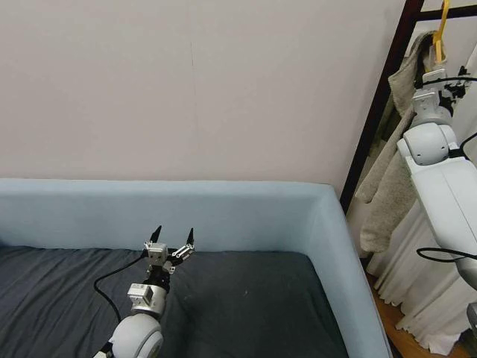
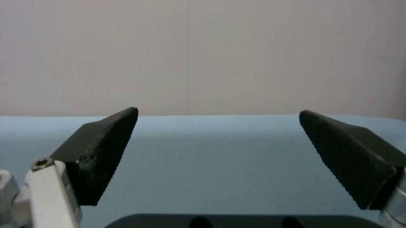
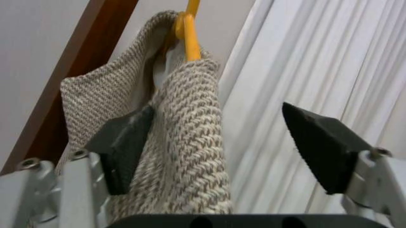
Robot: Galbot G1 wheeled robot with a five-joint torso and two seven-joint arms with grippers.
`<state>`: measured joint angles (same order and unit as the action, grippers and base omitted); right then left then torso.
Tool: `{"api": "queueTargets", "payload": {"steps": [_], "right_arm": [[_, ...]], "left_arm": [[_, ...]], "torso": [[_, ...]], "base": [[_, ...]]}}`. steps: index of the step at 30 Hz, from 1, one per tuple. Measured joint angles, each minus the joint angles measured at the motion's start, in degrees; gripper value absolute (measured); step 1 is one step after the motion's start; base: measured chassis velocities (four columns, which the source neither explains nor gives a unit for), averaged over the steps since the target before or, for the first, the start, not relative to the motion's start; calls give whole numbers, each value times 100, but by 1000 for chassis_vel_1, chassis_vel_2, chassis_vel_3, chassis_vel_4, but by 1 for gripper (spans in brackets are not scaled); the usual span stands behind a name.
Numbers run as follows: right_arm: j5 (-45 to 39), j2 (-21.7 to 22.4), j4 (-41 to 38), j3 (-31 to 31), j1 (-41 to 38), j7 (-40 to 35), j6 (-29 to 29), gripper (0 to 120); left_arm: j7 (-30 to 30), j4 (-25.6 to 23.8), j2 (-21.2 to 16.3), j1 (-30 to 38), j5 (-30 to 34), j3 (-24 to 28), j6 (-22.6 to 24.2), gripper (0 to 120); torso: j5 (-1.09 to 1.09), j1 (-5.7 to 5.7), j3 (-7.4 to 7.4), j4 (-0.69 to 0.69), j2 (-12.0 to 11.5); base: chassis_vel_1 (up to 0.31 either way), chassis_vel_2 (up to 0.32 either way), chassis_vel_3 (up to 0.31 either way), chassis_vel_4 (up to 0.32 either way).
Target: Pick up the clothes from the sofa and hang them on the clothes hanger.
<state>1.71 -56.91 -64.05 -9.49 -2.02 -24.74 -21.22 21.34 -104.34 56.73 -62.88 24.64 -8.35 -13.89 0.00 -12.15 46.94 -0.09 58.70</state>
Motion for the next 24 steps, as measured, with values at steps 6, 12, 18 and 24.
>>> {"api": "queueTargets", "payload": {"steps": [6, 12, 18, 24], "right_arm": [[2, -28, -75, 2, -9, 1, 52, 99], [2, -37, -155, 4, -5, 1, 77, 100], [-297, 59, -584, -66, 111, 26, 332, 100], [-2503, 511, -2082, -155, 577, 453, 538, 100]], "left_arm": [[3, 41, 18, 20, 0, 18, 0, 100], [3, 88, 47, 75, 0, 52, 0, 100], [3, 95, 48, 106, 7, 63, -1, 100], [5, 68, 115, 33, 11, -4, -1, 100]], "torso": [[0, 0, 0, 1, 0], [-1, 0, 0, 0, 0], [0, -1, 0, 0, 0], [-1, 0, 0, -1, 0]], "base": [[0, 0, 0, 0], [0, 0, 0, 0], [0, 0, 0, 0], [0, 0, 0, 0]]}}
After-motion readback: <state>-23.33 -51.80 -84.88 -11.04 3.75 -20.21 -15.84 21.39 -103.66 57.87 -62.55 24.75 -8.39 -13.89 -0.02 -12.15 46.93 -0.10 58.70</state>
